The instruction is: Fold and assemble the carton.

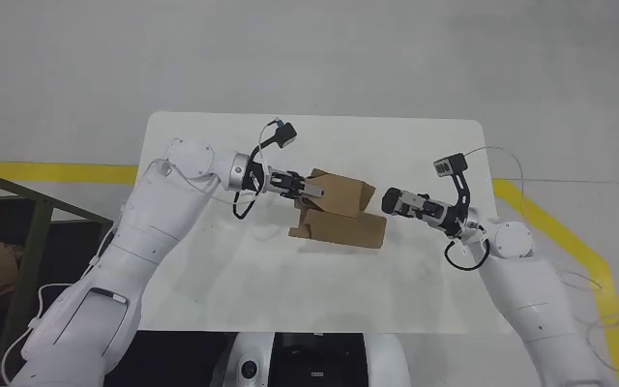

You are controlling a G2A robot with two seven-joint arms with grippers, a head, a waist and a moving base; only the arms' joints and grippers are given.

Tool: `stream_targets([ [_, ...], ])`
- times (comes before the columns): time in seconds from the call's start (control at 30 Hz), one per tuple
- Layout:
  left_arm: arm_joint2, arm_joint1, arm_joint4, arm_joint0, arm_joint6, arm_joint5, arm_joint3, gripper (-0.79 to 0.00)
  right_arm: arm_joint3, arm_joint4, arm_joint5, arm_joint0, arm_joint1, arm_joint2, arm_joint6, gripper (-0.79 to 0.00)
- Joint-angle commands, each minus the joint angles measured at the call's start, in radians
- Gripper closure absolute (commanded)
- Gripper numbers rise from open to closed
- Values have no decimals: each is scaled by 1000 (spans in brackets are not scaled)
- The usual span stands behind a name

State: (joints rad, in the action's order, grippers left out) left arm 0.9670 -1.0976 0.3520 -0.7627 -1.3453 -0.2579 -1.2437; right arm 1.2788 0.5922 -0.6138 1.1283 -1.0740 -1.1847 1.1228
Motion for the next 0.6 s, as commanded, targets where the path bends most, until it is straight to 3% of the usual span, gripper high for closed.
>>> stream_targets([
  [0.0,-3,-1,2,1,-4,-3,3,0,-5,28,-4,-8,-5,17,14,-785],
  [0.57,-23,-10,40,0,2,-21,13,0,-15,106,-19,-25,-22,57,65,-785],
])
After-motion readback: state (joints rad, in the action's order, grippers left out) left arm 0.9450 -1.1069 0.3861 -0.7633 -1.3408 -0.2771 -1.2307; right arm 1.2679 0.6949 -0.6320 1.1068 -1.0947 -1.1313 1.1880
